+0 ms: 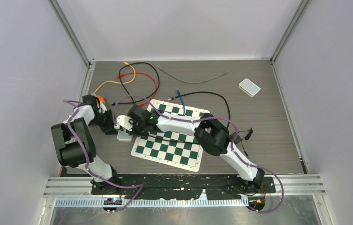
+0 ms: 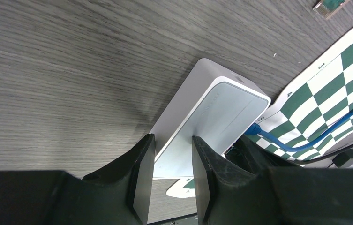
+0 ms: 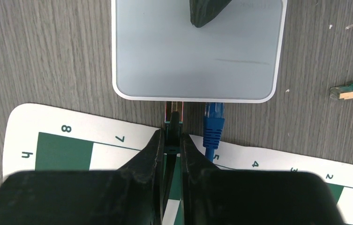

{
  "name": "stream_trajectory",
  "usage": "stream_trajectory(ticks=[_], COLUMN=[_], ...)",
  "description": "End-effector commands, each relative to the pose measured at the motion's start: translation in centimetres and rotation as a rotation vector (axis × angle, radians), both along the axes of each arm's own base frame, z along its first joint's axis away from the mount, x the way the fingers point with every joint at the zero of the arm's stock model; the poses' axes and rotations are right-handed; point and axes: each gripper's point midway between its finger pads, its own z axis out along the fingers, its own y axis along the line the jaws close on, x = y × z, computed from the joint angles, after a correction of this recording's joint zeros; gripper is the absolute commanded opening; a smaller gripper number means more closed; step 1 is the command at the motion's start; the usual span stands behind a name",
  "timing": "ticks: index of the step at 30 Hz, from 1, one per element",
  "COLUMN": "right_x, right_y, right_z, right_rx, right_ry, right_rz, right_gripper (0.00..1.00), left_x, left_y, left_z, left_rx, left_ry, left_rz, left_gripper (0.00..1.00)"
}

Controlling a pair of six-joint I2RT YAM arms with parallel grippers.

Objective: Insert the plug into the switch port
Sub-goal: Insert the connector into the switch port.

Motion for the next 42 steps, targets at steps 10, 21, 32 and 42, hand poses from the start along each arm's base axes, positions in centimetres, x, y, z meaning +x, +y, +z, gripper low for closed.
stream_trajectory(ticks=[10, 21, 32, 42], right_x=[0.3, 1.3, 0.6, -0.5], right_y=[3.7, 5.2, 6.8, 6.6], right_z=[3.8, 7.5, 8.0, 9.8], right_rx=[0.150, 0.273, 0.329, 0.437], right_ry=[-0.062, -0.173, -0.173, -0.228], right_rz=[0.067, 0.108, 0.198, 0.361], right_gripper=[0.05, 0.05, 0.05, 0.05], left_x=[-0.4, -1.1, -1.5, -1.6], left_y=[-4.5, -7.1, -7.6, -7.8], left_z=[0.5, -0.2, -0.6, 0.7], left_rx=[-0.171, -0.216, -0.241, -0.259], left_ry=[0.006, 0.011, 0.007, -0.018], left_rz=[-0.060, -0.066, -0.054, -0.112], left_gripper=[0.33, 0.30, 0.29, 0.29])
